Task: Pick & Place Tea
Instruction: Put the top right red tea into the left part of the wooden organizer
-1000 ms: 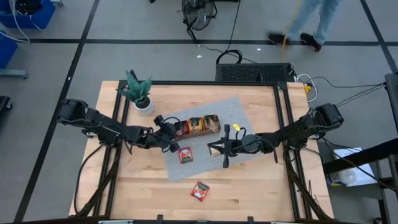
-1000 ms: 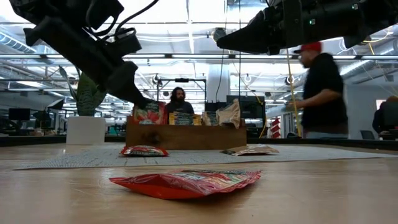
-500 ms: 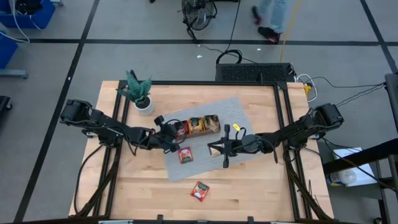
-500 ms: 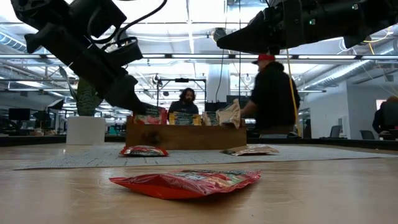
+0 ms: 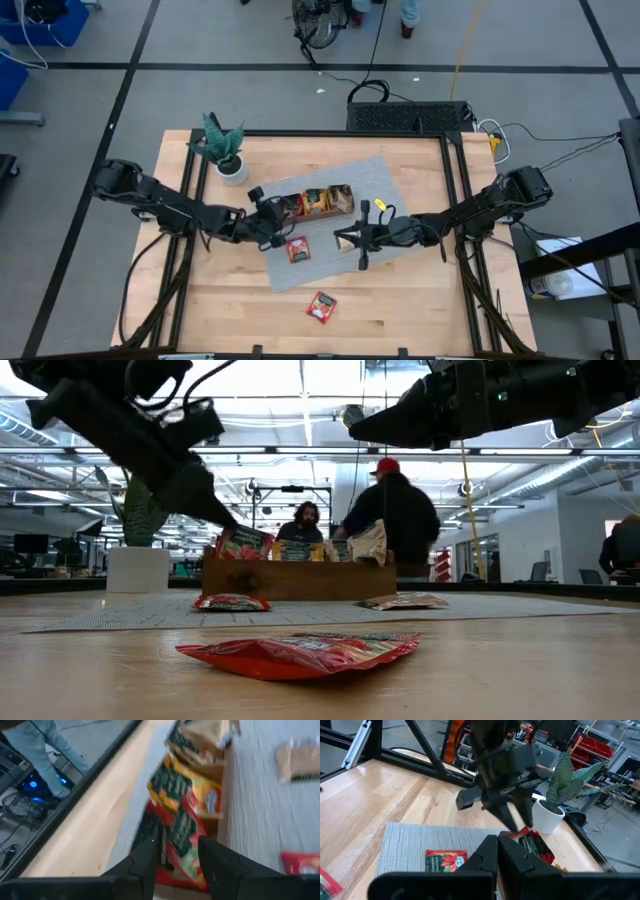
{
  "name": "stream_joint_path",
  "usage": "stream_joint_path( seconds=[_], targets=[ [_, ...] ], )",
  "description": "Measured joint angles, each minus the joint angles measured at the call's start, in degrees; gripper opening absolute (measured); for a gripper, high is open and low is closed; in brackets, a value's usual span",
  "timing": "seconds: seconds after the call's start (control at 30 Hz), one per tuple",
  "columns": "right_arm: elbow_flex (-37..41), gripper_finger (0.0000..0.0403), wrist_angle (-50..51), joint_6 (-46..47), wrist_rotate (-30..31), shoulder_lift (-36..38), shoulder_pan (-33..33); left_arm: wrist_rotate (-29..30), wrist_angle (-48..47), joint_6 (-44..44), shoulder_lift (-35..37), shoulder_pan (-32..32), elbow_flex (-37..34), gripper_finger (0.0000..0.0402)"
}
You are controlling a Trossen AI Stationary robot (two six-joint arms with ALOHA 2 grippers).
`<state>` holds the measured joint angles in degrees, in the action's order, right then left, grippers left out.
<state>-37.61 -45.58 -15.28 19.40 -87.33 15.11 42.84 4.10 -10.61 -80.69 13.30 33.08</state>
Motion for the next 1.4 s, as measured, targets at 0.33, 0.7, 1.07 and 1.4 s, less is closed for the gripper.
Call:
stream_joint_path(
  seconds=[0.33,0.7,1.07,1.4],
  targets=[
    [0.01,0.0000,0.34,0.02,0.00,0.00,0.00,-14.27,4.45,-2.58,5.20,2.39,0.02,0.0147],
    [0.01,0.0000,-0.08,0.03,0.00,0.00,0.00,-8.34,-7.60,-4.56,3.39,9.26,6.22,0.0113],
    [0.01,0.0000,-0.46,-0.25,0.00,0.02,0.00,-19.27,-25.53,4.27,-4.33,-3.25,20.20,0.0003],
    [0.01,0.0000,0.57,-0.40,0.00,0.02,0.00,-24.79,-37.58,4.39,-14.47,-11.27,28.13,0.0002]
  ],
)
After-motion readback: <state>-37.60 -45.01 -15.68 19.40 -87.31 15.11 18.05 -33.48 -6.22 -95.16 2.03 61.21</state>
